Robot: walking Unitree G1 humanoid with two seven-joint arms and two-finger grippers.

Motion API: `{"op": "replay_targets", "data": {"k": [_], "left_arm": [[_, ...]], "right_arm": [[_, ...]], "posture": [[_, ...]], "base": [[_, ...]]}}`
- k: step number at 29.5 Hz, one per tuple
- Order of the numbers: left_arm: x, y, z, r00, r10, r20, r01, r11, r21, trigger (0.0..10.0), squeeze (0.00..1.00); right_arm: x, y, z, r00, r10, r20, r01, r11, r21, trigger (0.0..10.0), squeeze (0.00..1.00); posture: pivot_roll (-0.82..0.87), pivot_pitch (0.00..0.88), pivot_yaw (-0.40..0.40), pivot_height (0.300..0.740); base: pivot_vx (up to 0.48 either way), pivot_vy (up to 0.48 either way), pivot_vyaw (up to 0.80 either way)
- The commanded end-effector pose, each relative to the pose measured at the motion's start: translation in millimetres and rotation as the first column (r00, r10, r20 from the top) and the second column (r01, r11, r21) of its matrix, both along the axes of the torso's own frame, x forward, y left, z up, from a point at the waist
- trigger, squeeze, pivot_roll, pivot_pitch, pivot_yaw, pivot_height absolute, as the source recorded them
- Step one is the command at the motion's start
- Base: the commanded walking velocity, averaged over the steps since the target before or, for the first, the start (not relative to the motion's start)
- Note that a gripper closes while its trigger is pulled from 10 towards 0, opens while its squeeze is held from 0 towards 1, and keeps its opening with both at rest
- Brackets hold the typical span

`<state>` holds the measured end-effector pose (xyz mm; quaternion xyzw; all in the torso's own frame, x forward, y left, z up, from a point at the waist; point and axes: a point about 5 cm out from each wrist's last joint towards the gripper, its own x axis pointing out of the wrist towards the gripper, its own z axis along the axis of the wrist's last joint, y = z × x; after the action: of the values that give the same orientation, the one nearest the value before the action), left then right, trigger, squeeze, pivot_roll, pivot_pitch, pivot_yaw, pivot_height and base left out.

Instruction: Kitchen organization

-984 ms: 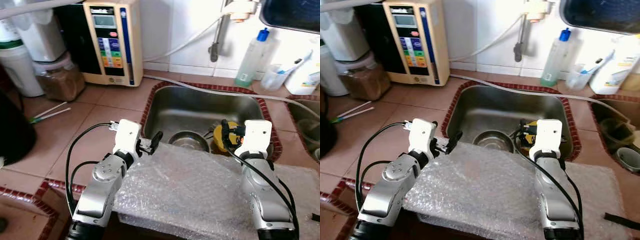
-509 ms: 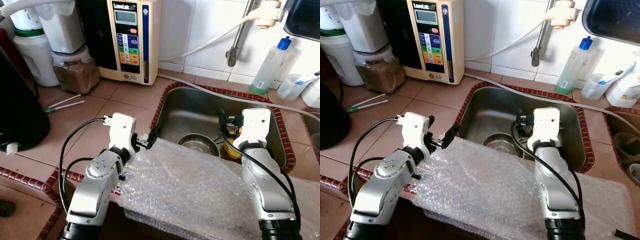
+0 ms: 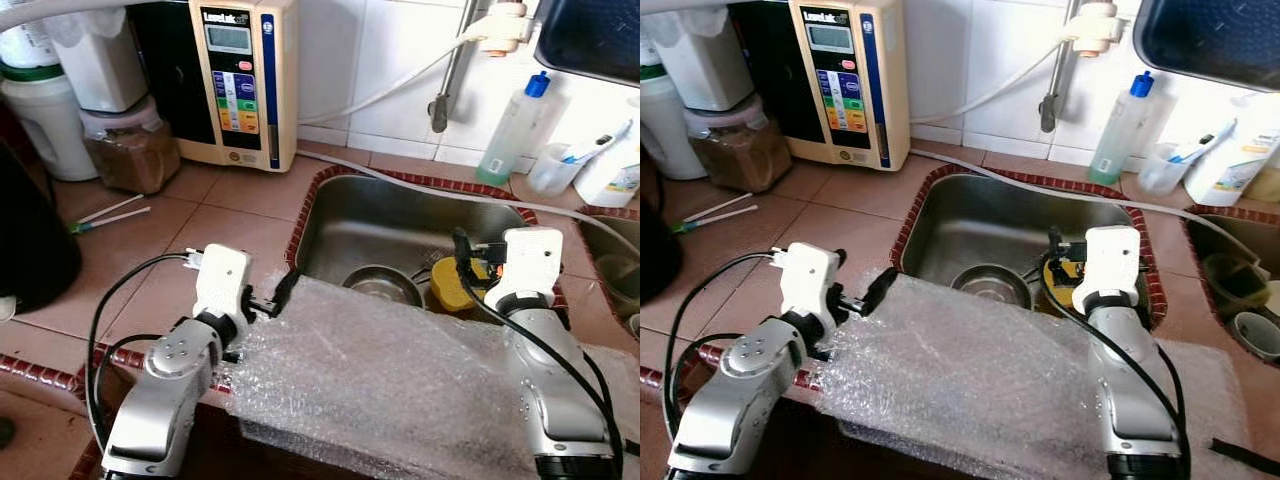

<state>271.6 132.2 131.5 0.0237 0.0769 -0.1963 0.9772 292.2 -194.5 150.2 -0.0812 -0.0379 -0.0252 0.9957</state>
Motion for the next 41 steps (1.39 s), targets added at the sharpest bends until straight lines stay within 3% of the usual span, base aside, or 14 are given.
{"op": "replay_targets", "data": {"k": [1,9,17,41], "left_arm": [[-0.6,-2.6,6.7,0.999,-0.014,0.031,0.014,1.0,0.014,10.0,0.0],[3.5,-2.5,10.7,0.999,-0.011,0.04,0.01,1.0,0.029,10.0,0.0],[16.8,-7.2,31.0,0.994,0.028,0.108,-0.028,1.0,0.004,10.0,0.0],[21.6,-14.9,31.9,0.995,0.034,0.092,-0.033,0.999,-0.013,10.0,0.0]], "right_arm": [[-0.5,0.9,7.3,1.0,-0.008,0.029,0.008,1.0,0.004,10.0,0.0],[3.3,1.8,11.1,0.999,-0.03,0.043,0.028,0.999,0.045,10.0,0.0],[5.6,8.3,23.3,0.996,-0.034,0.079,0.027,0.996,0.088,10.0,0.0],[8.3,7.6,28.7,0.995,-0.048,0.086,0.038,0.993,0.109,10.0,0.0]], "posture": [[0.05,0.0,0.001,0.74],[0.05,0.0,0.007,0.74],[0.05,0.0,0.011,0.74],[0.04,0.0,0.01,0.74]], "base": [[0.0,0.0,0.0],[0.0,0.0,0.0],[0.0,0.0,0.0],[-0.01,0.0,0.0]]}}
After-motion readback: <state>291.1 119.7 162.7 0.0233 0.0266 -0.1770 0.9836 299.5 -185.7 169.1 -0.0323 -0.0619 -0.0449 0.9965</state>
